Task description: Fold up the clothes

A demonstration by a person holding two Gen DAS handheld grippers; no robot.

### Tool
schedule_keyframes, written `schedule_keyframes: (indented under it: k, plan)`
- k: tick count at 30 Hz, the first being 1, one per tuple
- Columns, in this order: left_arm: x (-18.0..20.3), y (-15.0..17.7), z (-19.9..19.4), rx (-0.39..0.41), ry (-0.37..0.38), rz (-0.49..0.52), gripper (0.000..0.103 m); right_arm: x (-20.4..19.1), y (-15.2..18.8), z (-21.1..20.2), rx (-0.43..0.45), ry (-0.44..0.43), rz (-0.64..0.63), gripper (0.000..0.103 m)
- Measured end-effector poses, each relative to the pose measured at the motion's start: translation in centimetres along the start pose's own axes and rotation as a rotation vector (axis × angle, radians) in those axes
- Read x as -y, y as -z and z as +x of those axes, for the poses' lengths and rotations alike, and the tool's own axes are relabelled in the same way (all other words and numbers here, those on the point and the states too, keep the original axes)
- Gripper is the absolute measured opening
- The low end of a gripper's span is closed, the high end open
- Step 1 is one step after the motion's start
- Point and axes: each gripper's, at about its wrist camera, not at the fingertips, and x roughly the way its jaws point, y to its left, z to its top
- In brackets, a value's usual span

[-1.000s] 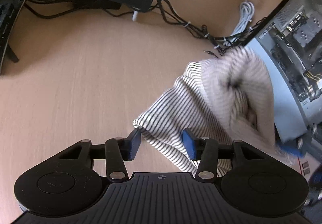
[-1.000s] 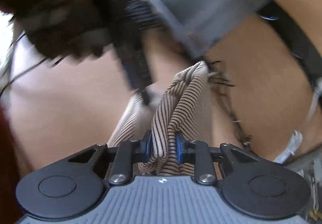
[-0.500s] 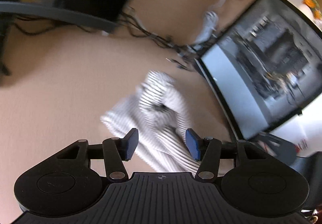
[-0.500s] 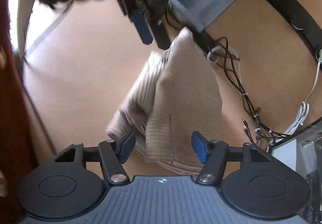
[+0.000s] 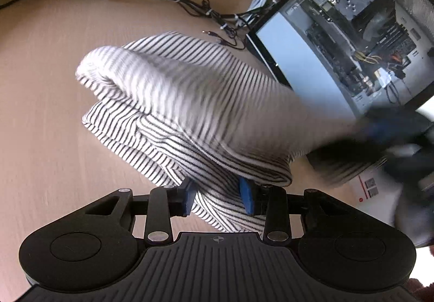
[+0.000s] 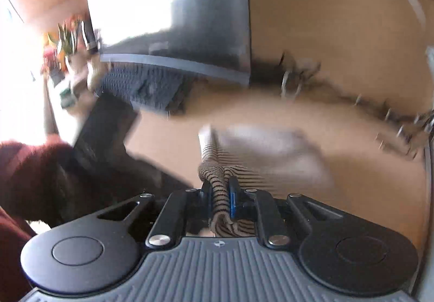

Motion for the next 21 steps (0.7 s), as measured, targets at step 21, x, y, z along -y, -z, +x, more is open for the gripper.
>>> schedule_keyframes:
  k: [21]
  plan:
    - [1.1,-5.5,-3.2,0.183,-0.092,0.046,0.041,-4.8,3.4,0.7,-0.095,0.143,-0.359,0.027]
